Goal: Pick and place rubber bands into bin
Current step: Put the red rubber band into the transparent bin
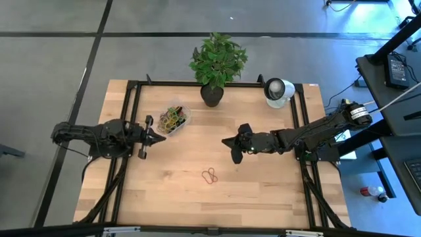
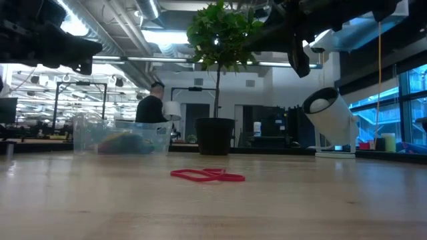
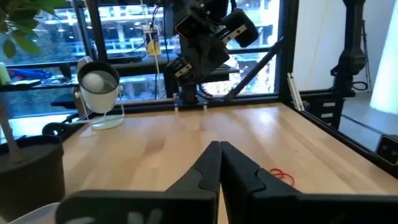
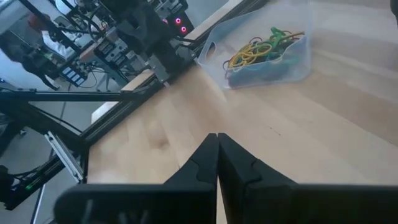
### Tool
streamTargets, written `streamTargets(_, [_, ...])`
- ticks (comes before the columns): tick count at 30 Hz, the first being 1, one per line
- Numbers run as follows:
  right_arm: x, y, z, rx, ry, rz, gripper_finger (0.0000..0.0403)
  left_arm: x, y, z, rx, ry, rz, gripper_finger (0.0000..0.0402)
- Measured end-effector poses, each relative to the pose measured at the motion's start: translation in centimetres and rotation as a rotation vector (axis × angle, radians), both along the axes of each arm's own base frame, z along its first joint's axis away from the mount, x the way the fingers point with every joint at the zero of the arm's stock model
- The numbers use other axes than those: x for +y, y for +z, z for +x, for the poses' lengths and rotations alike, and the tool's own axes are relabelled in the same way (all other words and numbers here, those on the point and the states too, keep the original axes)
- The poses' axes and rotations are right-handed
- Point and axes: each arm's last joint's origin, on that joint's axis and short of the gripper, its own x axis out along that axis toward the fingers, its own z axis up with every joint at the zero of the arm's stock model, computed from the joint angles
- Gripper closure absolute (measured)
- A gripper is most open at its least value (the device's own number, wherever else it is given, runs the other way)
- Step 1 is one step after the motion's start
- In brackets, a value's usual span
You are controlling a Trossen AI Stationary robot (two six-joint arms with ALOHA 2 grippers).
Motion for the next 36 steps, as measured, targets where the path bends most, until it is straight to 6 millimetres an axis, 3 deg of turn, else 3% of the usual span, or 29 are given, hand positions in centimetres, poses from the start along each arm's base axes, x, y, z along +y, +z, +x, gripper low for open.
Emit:
streamTargets(9, [0.2,-0.7,0.3,0.038,0.062,-0.048,0.0396,0.5,0.1,0.0,-0.013,-0.016,0.000,0.0400])
streamTargets(15, [0.7,-1.7,1.6,0.111,0.102,-0.102,0.0400,0.5,0.1,0.0,-0.012,-0.017,-0.006,0.0400])
streamTargets(26, [1.6,-4.1,4.7,0.448,0.245,-0.330,0.0395,0.6,0.1,0.0,-0.010,0.006,-0.021,0.0400])
streamTargets(36, [3.4,-7.6,6.1,0.517,0.489,-0.413,0.0332,0.6,0.1,0.0,-0.009,0.006,-0.032,0.0400])
